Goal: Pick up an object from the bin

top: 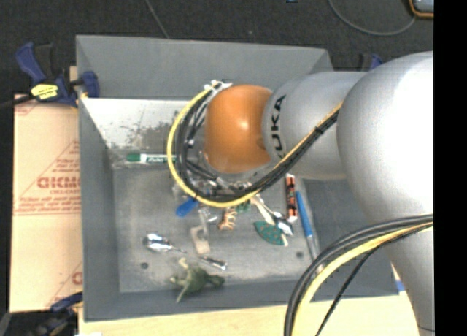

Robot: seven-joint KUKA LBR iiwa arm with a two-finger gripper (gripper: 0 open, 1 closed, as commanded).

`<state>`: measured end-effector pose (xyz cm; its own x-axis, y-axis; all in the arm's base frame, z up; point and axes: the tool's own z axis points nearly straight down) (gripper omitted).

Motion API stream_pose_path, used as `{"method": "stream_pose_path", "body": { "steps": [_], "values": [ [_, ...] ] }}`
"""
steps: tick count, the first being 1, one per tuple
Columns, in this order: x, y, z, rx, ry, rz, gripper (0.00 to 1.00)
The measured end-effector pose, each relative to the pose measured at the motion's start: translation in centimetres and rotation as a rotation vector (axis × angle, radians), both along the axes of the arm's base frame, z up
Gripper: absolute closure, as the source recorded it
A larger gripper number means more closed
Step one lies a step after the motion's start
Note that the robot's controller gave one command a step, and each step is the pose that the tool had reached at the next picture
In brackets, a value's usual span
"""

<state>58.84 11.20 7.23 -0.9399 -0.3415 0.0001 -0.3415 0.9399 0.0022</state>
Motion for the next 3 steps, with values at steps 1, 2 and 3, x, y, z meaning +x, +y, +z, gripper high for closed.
{"method": "stream_pose_path", "body": {
  "steps": [1, 2, 3],
  "values": [
    [3.3, 0.1, 0.1, 0.004, -0.014, 0.081, 0.00],
    [4.7, -1.4, 0.1, 0.002, -0.010, 0.143, 1.00],
    [4.7, -1.4, 0.1, 0.002, -0.010, 0.142, 1.00]
  ]
}}
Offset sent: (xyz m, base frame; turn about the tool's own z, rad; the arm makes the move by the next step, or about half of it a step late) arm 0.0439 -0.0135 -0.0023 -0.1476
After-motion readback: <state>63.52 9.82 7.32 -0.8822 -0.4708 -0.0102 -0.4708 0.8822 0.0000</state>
